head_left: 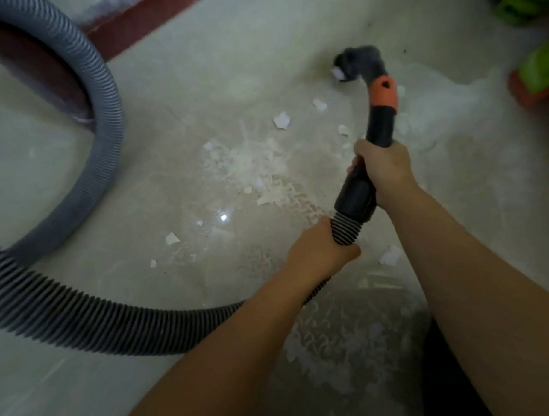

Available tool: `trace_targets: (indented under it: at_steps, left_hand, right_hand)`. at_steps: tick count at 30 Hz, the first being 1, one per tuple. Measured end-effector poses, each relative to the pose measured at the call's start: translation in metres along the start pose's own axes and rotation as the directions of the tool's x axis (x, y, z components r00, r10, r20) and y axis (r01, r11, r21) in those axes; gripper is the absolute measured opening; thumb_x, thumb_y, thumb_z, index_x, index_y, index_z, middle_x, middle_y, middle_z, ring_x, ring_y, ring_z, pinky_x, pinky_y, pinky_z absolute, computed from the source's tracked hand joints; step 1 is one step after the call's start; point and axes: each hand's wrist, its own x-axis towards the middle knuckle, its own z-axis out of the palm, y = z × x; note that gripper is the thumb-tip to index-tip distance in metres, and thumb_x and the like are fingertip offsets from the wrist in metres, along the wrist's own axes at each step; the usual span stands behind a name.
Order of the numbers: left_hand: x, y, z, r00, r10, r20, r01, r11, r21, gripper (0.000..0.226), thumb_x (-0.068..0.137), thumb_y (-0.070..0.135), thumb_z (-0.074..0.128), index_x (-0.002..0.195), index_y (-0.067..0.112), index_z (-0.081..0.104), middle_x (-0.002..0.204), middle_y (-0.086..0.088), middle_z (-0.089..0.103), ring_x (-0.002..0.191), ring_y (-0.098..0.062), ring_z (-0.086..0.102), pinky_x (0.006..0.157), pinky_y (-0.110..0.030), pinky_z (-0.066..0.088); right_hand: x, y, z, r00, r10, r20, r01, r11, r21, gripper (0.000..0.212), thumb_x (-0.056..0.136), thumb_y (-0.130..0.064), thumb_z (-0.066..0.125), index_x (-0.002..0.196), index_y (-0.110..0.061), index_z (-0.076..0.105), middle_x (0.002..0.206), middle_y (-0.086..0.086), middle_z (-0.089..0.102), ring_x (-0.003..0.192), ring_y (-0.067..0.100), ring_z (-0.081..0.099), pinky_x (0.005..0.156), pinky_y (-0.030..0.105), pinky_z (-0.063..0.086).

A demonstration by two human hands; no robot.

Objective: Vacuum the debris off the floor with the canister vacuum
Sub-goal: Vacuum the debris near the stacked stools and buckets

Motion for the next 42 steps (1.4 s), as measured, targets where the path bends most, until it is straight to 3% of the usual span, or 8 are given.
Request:
trace_targets:
  at_steps: [3, 9, 14, 22, 28, 31, 38, 42]
  left_hand:
    - [-0.009, -0.002, 0.006, 0.995, -0.025, 0.1, 0.013, 0.993, 0.116, 0.019, 0.086, 0.023, 0.063, 0.082, 0.015, 0.046, 0.072, -0.006, 0.05, 0.06, -0.02, 0.051, 0.056, -0.028, 0.043]
    - [-0.053, -0.033, 0.01, 0.991, -0.093, 0.093, 0.087, 0.994, 0.071, 0.023, 0.089, 0.017, 0.06, 0.076, 0.016, 0.04, 0.071, -0.003, 0.041, 0.072, -0.02, 0.048, 0.054, -0.025, 0.036]
    - [-0.084, -0.05, 0.007, 0.984, -0.076, 0.158, 0.075, 0.997, 0.013, 0.029, 0.087, 0.014, 0.06, 0.071, 0.017, 0.037, 0.069, -0.005, 0.041, 0.062, -0.017, 0.042, 0.055, -0.024, 0.034]
    - [-0.094, -0.043, 0.001, 0.99, -0.026, 0.142, 0.005, 0.99, 0.141, 0.025, 0.083, 0.018, 0.063, 0.07, 0.018, 0.041, 0.068, -0.005, 0.049, 0.06, -0.019, 0.049, 0.053, -0.025, 0.036]
    - [-0.104, -0.067, 0.003, 0.992, -0.089, 0.089, 0.081, 0.992, 0.094, 0.02, 0.082, 0.017, 0.062, 0.072, 0.012, 0.046, 0.07, -0.01, 0.052, 0.063, -0.021, 0.05, 0.057, -0.028, 0.038]
    - [-0.111, -0.066, 0.013, 0.995, -0.075, 0.063, 0.078, 0.996, -0.042, 0.032, 0.075, 0.027, 0.066, 0.099, 0.007, 0.061, 0.093, -0.015, 0.068, 0.079, -0.027, 0.065, 0.069, -0.039, 0.053]
    - [-0.097, -0.049, 0.01, 0.995, -0.008, 0.096, -0.007, 0.988, 0.155, 0.024, 0.084, 0.02, 0.062, 0.071, 0.02, 0.041, 0.073, -0.006, 0.052, 0.068, -0.023, 0.053, 0.059, -0.028, 0.04]
    - [-0.098, -0.055, 0.016, 0.987, -0.031, 0.157, 0.008, 0.989, 0.145, 0.022, 0.084, 0.018, 0.061, 0.072, 0.018, 0.043, 0.072, -0.007, 0.05, 0.068, -0.023, 0.052, 0.061, -0.029, 0.04]
  right_hand:
    - [-0.015, 0.013, -0.009, 0.99, 0.09, -0.106, -0.085, 0.995, 0.05, 0.023, 0.082, -0.005, 0.062, 0.102, -0.005, 0.05, 0.063, 0.007, 0.055, 0.045, 0.017, 0.053, 0.053, 0.029, 0.052]
    - [-0.065, 0.022, 0.025, 0.979, 0.08, 0.189, -0.03, 0.967, -0.253, 0.022, 0.083, -0.006, 0.063, 0.101, -0.006, 0.051, 0.065, 0.007, 0.058, 0.048, 0.017, 0.056, 0.045, 0.023, 0.049]
    - [-0.1, 0.025, 0.03, 0.939, 0.111, 0.325, -0.017, 0.96, -0.28, 0.02, 0.082, -0.007, 0.063, 0.101, -0.006, 0.054, 0.063, 0.008, 0.062, 0.047, 0.017, 0.059, 0.043, 0.019, 0.049]
    - [-0.103, 0.041, -0.008, 0.973, 0.181, -0.143, -0.157, 0.974, 0.165, 0.023, 0.083, -0.005, 0.062, 0.102, -0.006, 0.05, 0.065, 0.008, 0.055, 0.045, 0.018, 0.052, 0.051, 0.029, 0.051]
    - [-0.115, 0.042, 0.033, 0.978, 0.143, 0.153, -0.124, 0.984, -0.125, 0.026, 0.082, -0.008, 0.064, 0.104, -0.005, 0.051, 0.066, 0.01, 0.06, 0.048, 0.021, 0.057, 0.053, 0.032, 0.054]
    - [-0.122, 0.038, 0.037, 0.952, 0.123, 0.282, -0.055, 0.969, -0.24, 0.026, 0.082, -0.009, 0.064, 0.106, -0.007, 0.052, 0.066, 0.009, 0.062, 0.047, 0.018, 0.059, 0.047, 0.024, 0.049]
    - [-0.109, 0.047, -0.006, 0.978, 0.12, -0.168, -0.105, 0.989, 0.1, 0.022, 0.082, -0.007, 0.064, 0.099, -0.007, 0.051, 0.066, 0.007, 0.057, 0.046, 0.018, 0.055, 0.052, 0.03, 0.052]
    - [-0.112, 0.054, -0.006, 0.98, 0.168, -0.11, -0.164, 0.985, 0.044, 0.024, 0.083, -0.006, 0.064, 0.102, -0.005, 0.05, 0.065, 0.009, 0.057, 0.045, 0.019, 0.054, 0.047, 0.026, 0.051]
